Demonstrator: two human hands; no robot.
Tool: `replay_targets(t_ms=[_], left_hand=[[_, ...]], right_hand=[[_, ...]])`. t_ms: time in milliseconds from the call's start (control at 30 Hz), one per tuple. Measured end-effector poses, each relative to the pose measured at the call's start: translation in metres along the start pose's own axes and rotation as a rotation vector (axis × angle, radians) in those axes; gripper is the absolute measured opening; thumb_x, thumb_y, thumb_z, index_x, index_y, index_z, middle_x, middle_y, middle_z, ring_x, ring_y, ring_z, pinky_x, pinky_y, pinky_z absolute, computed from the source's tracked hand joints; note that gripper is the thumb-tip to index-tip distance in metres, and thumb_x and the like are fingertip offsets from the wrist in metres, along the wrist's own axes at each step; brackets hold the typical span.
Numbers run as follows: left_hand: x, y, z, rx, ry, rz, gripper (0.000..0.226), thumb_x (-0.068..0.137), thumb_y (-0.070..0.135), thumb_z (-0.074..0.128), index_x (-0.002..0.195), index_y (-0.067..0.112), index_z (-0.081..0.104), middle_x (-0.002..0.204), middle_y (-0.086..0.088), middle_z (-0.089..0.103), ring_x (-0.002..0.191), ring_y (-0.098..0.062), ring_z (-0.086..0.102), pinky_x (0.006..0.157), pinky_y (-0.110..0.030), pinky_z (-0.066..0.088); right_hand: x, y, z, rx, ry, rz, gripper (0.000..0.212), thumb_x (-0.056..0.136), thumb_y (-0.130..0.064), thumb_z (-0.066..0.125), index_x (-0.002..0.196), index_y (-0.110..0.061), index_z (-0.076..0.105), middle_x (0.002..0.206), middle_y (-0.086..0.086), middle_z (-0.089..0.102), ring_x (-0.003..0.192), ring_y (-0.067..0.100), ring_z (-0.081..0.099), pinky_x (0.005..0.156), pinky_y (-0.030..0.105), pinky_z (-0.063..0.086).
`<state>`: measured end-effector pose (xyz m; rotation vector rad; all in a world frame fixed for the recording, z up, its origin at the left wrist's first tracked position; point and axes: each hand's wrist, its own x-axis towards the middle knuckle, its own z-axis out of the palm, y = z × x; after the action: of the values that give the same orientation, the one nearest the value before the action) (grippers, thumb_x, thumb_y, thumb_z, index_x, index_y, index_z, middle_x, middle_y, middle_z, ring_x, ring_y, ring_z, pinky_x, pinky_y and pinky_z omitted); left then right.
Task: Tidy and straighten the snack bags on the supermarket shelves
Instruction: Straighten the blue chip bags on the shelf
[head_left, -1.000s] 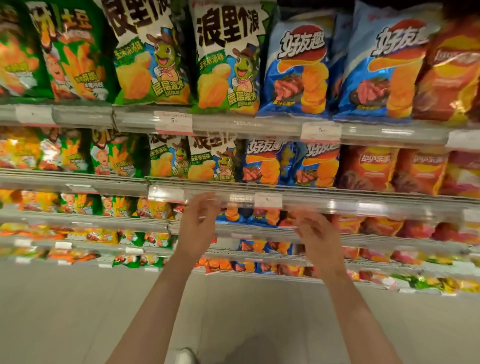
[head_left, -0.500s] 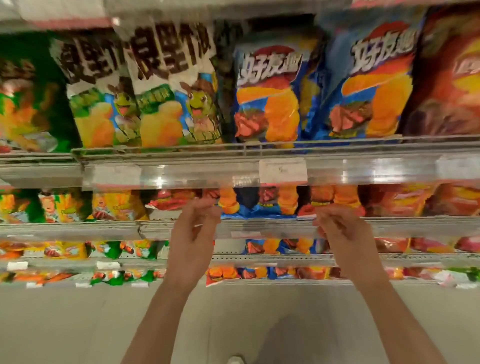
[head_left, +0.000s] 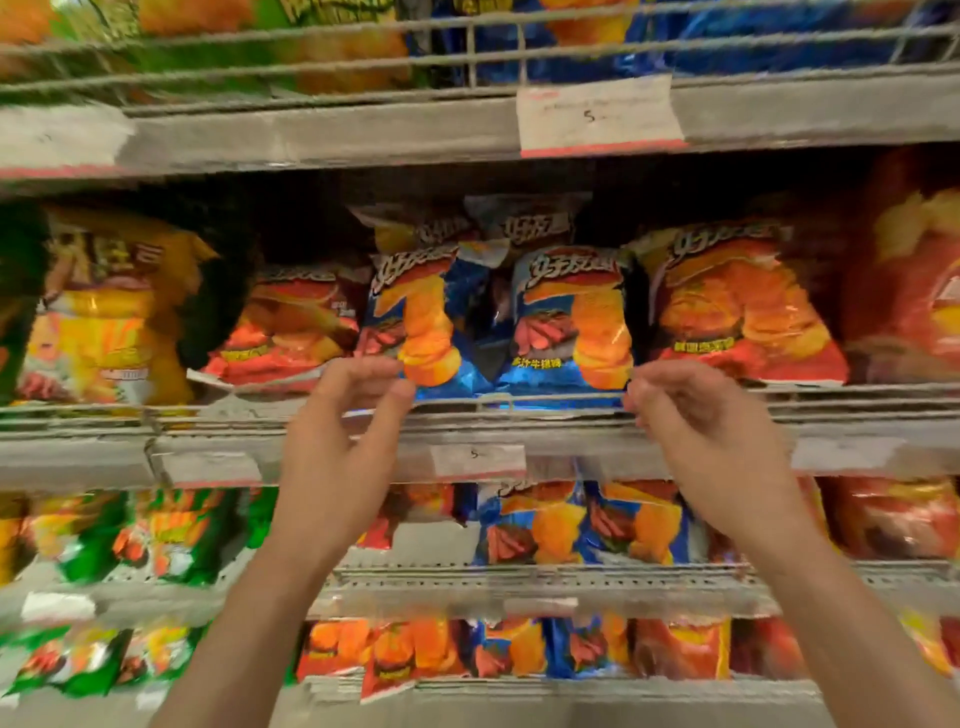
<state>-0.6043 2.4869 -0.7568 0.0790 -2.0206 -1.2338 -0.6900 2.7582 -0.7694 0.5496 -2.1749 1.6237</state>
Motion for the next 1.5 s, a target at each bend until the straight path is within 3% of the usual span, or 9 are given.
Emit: replay_targets(t_ms=[133,267,467,600,767,967,1133,1300,1500], left_hand=[[-0.002,-0.014,0.002,0.14,0.027,0.107,0.016,0.099,0.026,0.066,0.102,0.041,0.061,0.099,0.022,0.069,0.099,0.013,0.06,0.08,-0.001,0.04],[0.0,-0.02,0.001,0.213,0.05,0.135,0.012,0.097,0.031,0.065,0.109,0.033,0.064,0.106,0.017,0.068,0.102,0.002,0.06,0.09,-0.019,0.044],[0.007,0.001,0.02,0.301,-0.029,0.213,0.02,0.097,0.034,0.062,0.115,0.027,0.065,0.109,0.016,0.065,0.103,-0.002,0.057,0.09,-0.027,0.045],[0.022,0.018,0.044,0.43,-0.069,0.263,0.024,0.097,0.028,0.065,0.12,0.022,0.065,0.115,0.006,0.062,0.11,-0.013,0.054,0.094,-0.028,0.041],[0.035,0.025,0.062,0.639,-0.056,0.335,0.035,0.089,0.027,0.076,0.122,0.016,0.07,0.134,-0.012,0.057,0.128,-0.034,0.045,0.103,-0.043,0.039],[0.05,0.004,0.053,0.749,-0.129,0.18,0.06,0.096,0.039,0.065,0.151,0.024,0.046,0.161,-0.015,0.032,0.146,-0.037,0.03,0.116,-0.051,0.032],[0.052,-0.005,0.06,0.789,-0.198,0.166,0.08,0.101,0.048,0.051,0.164,0.025,0.007,0.163,-0.005,0.037,0.148,-0.03,0.034,0.119,-0.05,0.03],[0.056,-0.004,0.062,0.908,-0.265,0.123,0.072,0.104,0.056,0.035,0.164,0.026,0.008,0.172,0.001,0.014,0.155,-0.026,0.015,0.123,-0.047,0.016],[0.054,-0.007,0.066,0.941,-0.265,0.103,0.07,0.103,0.061,0.024,0.164,0.031,0.006,0.172,0.003,0.01,0.157,-0.023,0.009,0.124,-0.046,0.01]], right_hand=[[0.001,0.007,0.003,-0.032,0.008,-0.06,0.005,0.097,-0.037,0.066,0.101,-0.036,0.069,0.095,-0.018,0.074,0.087,0.003,0.071,0.076,0.017,0.053],[0.002,0.008,0.002,-0.101,-0.008,-0.116,0.006,0.097,-0.037,0.065,0.102,-0.036,0.067,0.092,-0.018,0.072,0.088,-0.001,0.066,0.073,0.009,0.049],[0.015,0.001,-0.012,-0.254,0.074,-0.165,0.006,0.098,-0.029,0.064,0.104,-0.03,0.067,0.093,-0.013,0.068,0.084,0.004,0.064,0.074,0.024,0.052],[0.03,0.0,-0.033,-0.578,0.282,-0.304,0.016,0.095,-0.024,0.068,0.105,-0.013,0.072,0.109,0.005,0.062,0.108,0.027,0.055,0.092,0.037,0.042],[0.045,0.004,-0.046,-0.737,0.309,-0.142,0.069,0.089,-0.052,0.07,0.139,-0.007,0.055,0.153,0.021,0.043,0.143,0.041,0.035,0.115,0.056,0.033],[0.056,0.016,-0.04,-0.751,0.206,0.105,0.117,0.073,-0.085,0.056,0.159,-0.015,0.019,0.162,0.02,0.027,0.148,0.042,0.028,0.114,0.059,0.031],[0.06,0.02,-0.042,-0.732,0.191,0.123,0.115,0.074,-0.082,0.062,0.158,-0.016,0.019,0.154,0.02,0.036,0.139,0.043,0.04,0.109,0.059,0.038],[0.062,0.018,-0.043,-0.666,0.206,0.127,0.112,0.073,-0.074,0.072,0.156,-0.016,0.024,0.151,0.019,0.039,0.139,0.042,0.041,0.109,0.059,0.038],[0.064,0.01,-0.047,-0.511,0.224,0.14,0.111,0.072,-0.068,0.078,0.156,-0.018,0.026,0.149,0.017,0.041,0.138,0.04,0.043,0.111,0.059,0.039]])
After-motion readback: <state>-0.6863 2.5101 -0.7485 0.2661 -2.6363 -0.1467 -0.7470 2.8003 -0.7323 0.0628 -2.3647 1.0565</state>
